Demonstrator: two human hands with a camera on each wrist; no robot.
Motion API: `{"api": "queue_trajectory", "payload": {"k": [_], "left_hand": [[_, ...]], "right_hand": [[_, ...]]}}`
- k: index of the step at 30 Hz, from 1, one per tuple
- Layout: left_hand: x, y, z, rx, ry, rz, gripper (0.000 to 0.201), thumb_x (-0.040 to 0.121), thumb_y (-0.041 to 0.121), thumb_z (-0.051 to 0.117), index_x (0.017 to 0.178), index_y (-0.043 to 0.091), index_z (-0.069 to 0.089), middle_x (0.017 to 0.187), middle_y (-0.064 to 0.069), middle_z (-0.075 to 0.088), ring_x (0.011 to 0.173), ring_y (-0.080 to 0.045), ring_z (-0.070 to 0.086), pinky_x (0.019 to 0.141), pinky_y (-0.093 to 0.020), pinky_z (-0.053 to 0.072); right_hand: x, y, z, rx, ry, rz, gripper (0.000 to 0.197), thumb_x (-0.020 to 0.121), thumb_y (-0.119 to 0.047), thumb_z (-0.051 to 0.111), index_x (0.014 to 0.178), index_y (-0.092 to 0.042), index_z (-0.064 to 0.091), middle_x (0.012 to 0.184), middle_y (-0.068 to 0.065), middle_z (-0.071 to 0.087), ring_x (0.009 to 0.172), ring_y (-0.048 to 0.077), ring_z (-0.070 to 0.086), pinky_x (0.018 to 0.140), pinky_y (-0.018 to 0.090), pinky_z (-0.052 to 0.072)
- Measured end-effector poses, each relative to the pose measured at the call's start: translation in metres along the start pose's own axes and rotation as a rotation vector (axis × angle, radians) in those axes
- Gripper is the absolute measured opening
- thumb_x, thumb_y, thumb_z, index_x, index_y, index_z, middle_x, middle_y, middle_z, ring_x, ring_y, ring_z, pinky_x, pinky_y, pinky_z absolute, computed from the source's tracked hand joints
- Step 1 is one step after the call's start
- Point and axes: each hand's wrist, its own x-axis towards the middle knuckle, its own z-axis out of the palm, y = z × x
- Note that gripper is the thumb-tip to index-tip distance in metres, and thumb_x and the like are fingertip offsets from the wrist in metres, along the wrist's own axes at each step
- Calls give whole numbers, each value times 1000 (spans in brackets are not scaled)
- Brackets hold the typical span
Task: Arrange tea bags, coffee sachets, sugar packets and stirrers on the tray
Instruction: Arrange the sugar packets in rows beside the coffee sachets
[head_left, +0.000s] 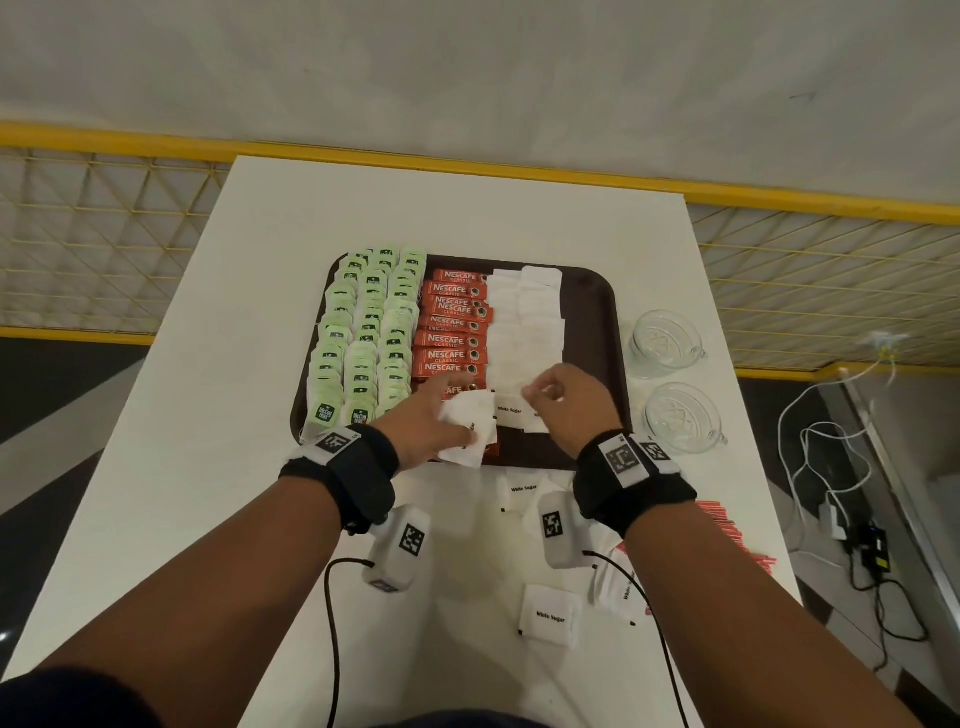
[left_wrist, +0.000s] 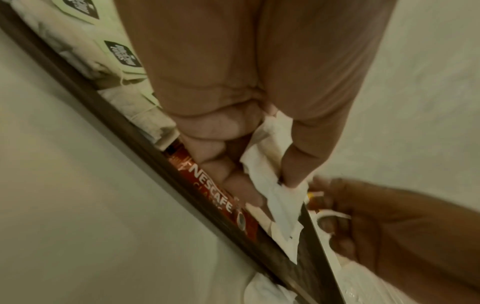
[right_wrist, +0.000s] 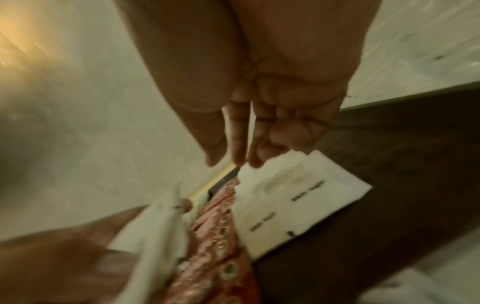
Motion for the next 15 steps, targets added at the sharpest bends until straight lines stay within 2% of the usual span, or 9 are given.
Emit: {"api": "queue_trajectory", "payload": {"k": [2,4,7,8,10,12,15], "left_hand": [[1,4,4,55,-12,38,73,82,9,74,141,31,37,122,0,52,106,-22,59,82,-42,59],[2,7,7,92,-3,72,68,80,14,78,136,28,43,118,1,54,102,-19,59,78,-37,60],[4,9,8,97,3,82,56,79,20,80,128,21,53,111,-3,61,95,-20,63,69,-32,60],[5,9,8,79,1,67,53,81,20,78,127,20,53,111,-5,62,95,-20,65,68,-32,60],[8,7,6,7,16,16,46,88,14,70,130,17,52,115,-9,62,98,-23,66,71,-36,60],[10,5,3,-63,57,-22,40,93,11,61,131,15,50,119,-14,61,103,-31,65,79,-45,60],[12,1,-3,-110,123,-45,34,95,10,56,128,17,49,121,-17,61,106,-35,63,88,-55,55]], "right_hand": [[-4,-15,-1,77,-133,-110,25,88,-39,67,104,-20,64,91,-10,62,82,6,57,70,20,44],[-5,-23,-1,78,-230,-144,30,80,-36,76,103,-22,64,87,-7,65,76,6,59,71,21,48],[-4,-21,2,98,-249,-63,30,74,-25,81,97,-23,62,81,3,71,72,15,68,72,31,58],[-4,-18,2,139,-243,-26,29,75,-22,81,96,-22,62,82,5,72,72,16,70,69,29,59],[-5,-11,0,177,-253,27,27,77,-16,80,97,-19,63,85,7,73,74,16,72,67,23,58],[-5,-2,-3,199,-242,75,21,79,-13,78,96,-14,66,90,8,73,78,17,73,71,25,59],[-5,12,-5,401,-143,205,15,82,-1,73,96,-2,66,99,18,69,83,21,71,65,21,59]]}}
